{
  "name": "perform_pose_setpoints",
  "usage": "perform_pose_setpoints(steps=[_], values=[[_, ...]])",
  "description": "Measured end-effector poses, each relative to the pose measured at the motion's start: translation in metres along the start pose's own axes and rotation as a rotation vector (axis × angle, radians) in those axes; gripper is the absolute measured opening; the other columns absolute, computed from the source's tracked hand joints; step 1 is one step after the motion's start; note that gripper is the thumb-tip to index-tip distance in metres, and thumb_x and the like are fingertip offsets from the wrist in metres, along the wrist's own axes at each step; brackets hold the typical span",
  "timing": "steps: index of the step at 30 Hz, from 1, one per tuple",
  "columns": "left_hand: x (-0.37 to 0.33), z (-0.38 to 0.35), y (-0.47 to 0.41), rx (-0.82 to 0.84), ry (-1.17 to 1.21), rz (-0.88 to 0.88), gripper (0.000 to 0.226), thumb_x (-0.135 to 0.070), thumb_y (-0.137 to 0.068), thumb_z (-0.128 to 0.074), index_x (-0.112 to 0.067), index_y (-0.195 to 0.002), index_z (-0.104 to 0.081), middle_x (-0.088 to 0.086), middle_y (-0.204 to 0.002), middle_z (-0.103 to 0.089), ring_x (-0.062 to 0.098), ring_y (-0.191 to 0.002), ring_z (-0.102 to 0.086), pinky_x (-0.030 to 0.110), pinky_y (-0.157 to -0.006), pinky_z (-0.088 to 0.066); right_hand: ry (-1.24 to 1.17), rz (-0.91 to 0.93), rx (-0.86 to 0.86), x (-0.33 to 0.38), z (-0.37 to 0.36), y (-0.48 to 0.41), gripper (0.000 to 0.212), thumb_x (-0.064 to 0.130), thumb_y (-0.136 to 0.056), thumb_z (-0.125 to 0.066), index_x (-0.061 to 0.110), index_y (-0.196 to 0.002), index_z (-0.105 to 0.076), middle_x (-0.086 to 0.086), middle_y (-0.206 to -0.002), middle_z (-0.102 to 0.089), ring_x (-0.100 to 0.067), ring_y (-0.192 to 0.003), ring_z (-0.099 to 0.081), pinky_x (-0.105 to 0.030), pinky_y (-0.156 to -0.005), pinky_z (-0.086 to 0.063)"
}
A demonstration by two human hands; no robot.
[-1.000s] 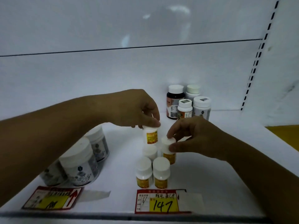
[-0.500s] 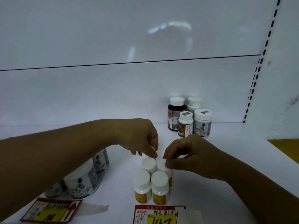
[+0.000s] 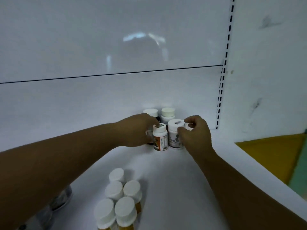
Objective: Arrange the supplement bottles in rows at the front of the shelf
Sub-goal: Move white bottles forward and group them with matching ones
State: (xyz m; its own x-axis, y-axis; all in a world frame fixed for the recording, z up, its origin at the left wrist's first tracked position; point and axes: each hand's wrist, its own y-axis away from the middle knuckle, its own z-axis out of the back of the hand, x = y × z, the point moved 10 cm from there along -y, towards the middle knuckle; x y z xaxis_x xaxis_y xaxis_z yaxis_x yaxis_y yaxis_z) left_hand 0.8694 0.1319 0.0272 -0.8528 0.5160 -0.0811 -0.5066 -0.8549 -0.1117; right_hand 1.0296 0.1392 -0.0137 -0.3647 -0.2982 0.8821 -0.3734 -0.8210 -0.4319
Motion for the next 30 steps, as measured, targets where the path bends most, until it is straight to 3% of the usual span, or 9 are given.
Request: perform_pose_setpoints(steps=[3, 5, 7, 12, 16, 19, 23, 27, 30], values=[[-0.002, -0.013, -0.027, 0.024, 0.001, -0.041, 0.046, -0.016, -0.082, -0.065, -0.017, -0.126, -0.054, 0.003, -0.129, -0.054, 0.019, -0.116, -0.050, 0.028, -0.098, -0.040, 0.001, 0.003, -0.054, -0.018, 0.005, -0.005, 0.036, 0.010, -0.072, -0.068, 0.020, -0.102, -0.051, -0.002, -0.107, -0.051, -0.017, -0.098, -0.052, -0.024, -0.076, -0.036], [0.003, -0.014, -0.039, 0.001, -0.012, -0.027, 0.050, -0.015, -0.083, -0.062, -0.020, -0.131, -0.050, 0.002, -0.131, -0.053, 0.019, -0.119, -0.048, 0.029, -0.098, -0.039, 0.003, -0.065, 0.105, -0.034, -0.015, -0.007, 0.057, 0.011, -0.071, -0.071, 0.017, -0.121, -0.046, -0.004, -0.121, -0.049, -0.014, -0.101, -0.047, -0.026, -0.082, -0.037], [0.007, -0.015, -0.046, -0.018, -0.009, -0.013, 0.048, -0.014, -0.083, -0.060, -0.022, -0.130, -0.053, 0.003, -0.127, -0.056, 0.019, -0.113, -0.051, 0.025, -0.089, -0.040, -0.055, -0.108, 0.283, -0.040, -0.036, -0.002, 0.069, 0.011, -0.070, -0.075, 0.017, -0.129, -0.040, -0.005, -0.128, -0.051, -0.013, -0.100, -0.048, -0.028, -0.085, -0.041], [0.011, -0.015, -0.051, -0.033, -0.027, 0.023, 0.043, -0.016, -0.081, -0.064, -0.025, -0.123, -0.060, 0.002, -0.119, -0.061, 0.015, -0.099, -0.053, 0.024, -0.079, -0.040, -0.007, -0.109, 0.310, -0.046, -0.040, -0.003, 0.060, 0.014, -0.070, -0.078, 0.018, -0.119, -0.042, -0.004, -0.120, -0.058, -0.015, -0.096, -0.052, -0.027, -0.084, -0.044], [0.015, -0.010, -0.046, -0.023, 0.025, 0.064, 0.042, -0.018, -0.080, -0.068, -0.023, -0.122, -0.062, -0.002, -0.116, -0.062, 0.012, -0.092, -0.050, 0.011, -0.068, -0.035, -0.073, -0.131, 0.338, -0.042, -0.038, -0.004, 0.055, 0.015, -0.068, -0.081, 0.025, -0.105, -0.042, 0.001, -0.103, -0.057, -0.015, -0.089, -0.057, -0.033, -0.082, -0.052], [0.018, -0.001, -0.032, 0.044, 0.124, 0.104, 0.032, -0.020, -0.080, -0.069, -0.019, -0.111, -0.066, 0.000, -0.107, -0.065, 0.012, -0.083, -0.054, 0.018, -0.070, -0.042, -0.235, -0.129, 0.450, -0.020, -0.040, 0.003, 0.054, 0.011, -0.071, -0.078, 0.029, -0.110, -0.044, 0.009, -0.094, -0.057, -0.007, -0.081, -0.059, -0.018, -0.062, -0.052], [0.037, 0.032, 0.013, 0.078, 0.414, 0.200, 0.022, -0.019, -0.079, -0.072, -0.015, -0.100, -0.067, -0.001, -0.098, -0.066, 0.009, -0.076, -0.064, 0.018, -0.061, -0.053, -0.444, -0.085, 0.668, 0.026, -0.044, 0.029, 0.050, 0.004, -0.075, -0.072, 0.035, -0.111, -0.055, 0.007, -0.089, -0.071, -0.012, -0.084, -0.070, -0.020, -0.059, -0.056], [0.054, 0.073, 0.069, 0.047, 0.483, 0.191, 0.020, -0.020, -0.079, -0.071, -0.019, -0.099, -0.070, -0.003, -0.094, -0.074, 0.005, -0.077, -0.068, 0.018, -0.064, -0.054, -0.467, 0.012, 0.804, 0.084, -0.058, 0.064, 0.053, 0.002, -0.074, -0.070, 0.027, -0.118, -0.055, -0.001, -0.101, -0.071, -0.017, -0.090, -0.069, -0.028, -0.066, -0.058], [0.073, 0.094, 0.109, 0.006, 0.511, 0.196, 0.022, -0.021, -0.080, -0.070, -0.017, -0.102, -0.072, 0.000, -0.096, -0.075, 0.012, -0.083, -0.070, 0.022, -0.065, -0.055, -0.410, 0.077, 0.876, 0.128, -0.079, 0.086, 0.048, 0.004, -0.074, -0.071, 0.025, -0.114, -0.054, 0.001, -0.106, -0.069, -0.014, -0.086, -0.070, -0.023, -0.060, -0.056]])
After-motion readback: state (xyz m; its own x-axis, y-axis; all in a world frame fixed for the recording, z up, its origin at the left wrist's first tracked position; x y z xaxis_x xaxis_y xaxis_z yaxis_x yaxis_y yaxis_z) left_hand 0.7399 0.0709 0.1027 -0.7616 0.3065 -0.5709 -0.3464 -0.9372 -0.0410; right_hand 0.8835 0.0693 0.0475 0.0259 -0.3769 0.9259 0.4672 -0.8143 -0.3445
